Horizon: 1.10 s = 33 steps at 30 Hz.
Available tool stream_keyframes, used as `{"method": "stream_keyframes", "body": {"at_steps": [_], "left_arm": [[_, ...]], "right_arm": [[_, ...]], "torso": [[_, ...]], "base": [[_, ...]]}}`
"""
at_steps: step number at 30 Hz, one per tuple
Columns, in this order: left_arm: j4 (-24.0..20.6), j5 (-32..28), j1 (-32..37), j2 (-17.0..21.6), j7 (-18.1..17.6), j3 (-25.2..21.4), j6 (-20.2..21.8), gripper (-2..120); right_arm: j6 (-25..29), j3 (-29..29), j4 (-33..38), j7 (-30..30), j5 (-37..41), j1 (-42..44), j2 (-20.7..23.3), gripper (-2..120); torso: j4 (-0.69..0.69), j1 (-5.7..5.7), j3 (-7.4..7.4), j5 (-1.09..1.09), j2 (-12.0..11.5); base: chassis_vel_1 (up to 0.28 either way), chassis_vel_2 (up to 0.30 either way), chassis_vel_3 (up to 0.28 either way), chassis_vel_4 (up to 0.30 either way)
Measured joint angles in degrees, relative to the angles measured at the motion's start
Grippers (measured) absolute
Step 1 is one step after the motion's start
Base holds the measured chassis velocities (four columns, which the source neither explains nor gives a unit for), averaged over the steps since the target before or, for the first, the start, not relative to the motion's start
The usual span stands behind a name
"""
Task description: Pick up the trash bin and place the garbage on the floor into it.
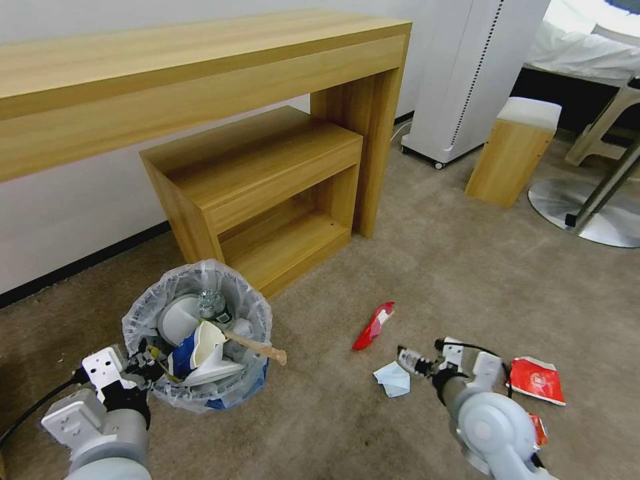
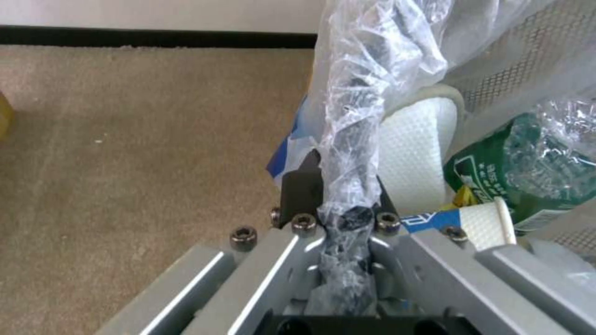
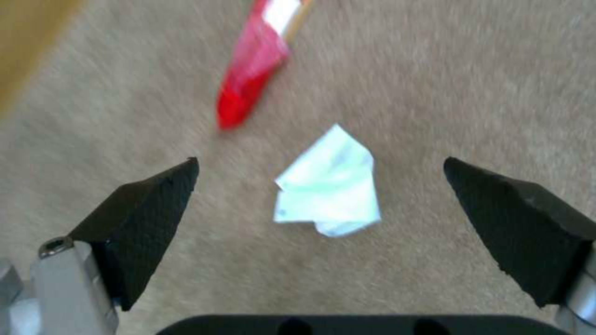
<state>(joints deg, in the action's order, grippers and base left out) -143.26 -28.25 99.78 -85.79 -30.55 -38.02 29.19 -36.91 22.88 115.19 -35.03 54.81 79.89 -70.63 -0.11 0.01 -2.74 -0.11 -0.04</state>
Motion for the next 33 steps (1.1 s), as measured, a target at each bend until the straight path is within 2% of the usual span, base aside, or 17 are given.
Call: {"method": "stream_keyframes", "body": {"at_steps": [7, 15, 21, 33], "left_arm": [[0.02, 0.69, 0.31, -0.34, 0.01, 0.52, -0.06, 1], [0.03, 1.93, 1.15, -0.91, 0.13, 1.20, -0.39, 1], [0.03, 2.31, 1.47, -1.26, 0.15, 1.32, -0.43, 1], [0.03, 3.08, 1.51, -1.91, 0.20, 2.06, -0.55, 1]], "right_arm": [[-4.22, -1.98, -7.76, 2.08, -1.37, -4.62, -0.20, 100], [-5.23, -3.51, -14.69, 5.21, -1.42, -8.83, -1.13, 100], [-5.54, -3.71, -17.15, 4.92, 0.01, -9.87, -2.11, 100], [-5.47, -5.00, -22.15, 5.66, -3.98, -10.63, -1.76, 100]], "torso": [[0.00, 0.00, 0.00, 0.00, 0.00], [0.00, 0.00, 0.00, -0.01, 0.00], [-0.01, 0.00, 0.00, 0.00, 0.00], [-0.01, 0.00, 0.00, 0.00, 0.00]], "base": [[0.000, 0.000, 0.000, 0.000], [0.000, 0.000, 0.000, 0.000], [0.000, 0.000, 0.000, 0.000], [0.000, 0.000, 0.000, 0.000]]}}
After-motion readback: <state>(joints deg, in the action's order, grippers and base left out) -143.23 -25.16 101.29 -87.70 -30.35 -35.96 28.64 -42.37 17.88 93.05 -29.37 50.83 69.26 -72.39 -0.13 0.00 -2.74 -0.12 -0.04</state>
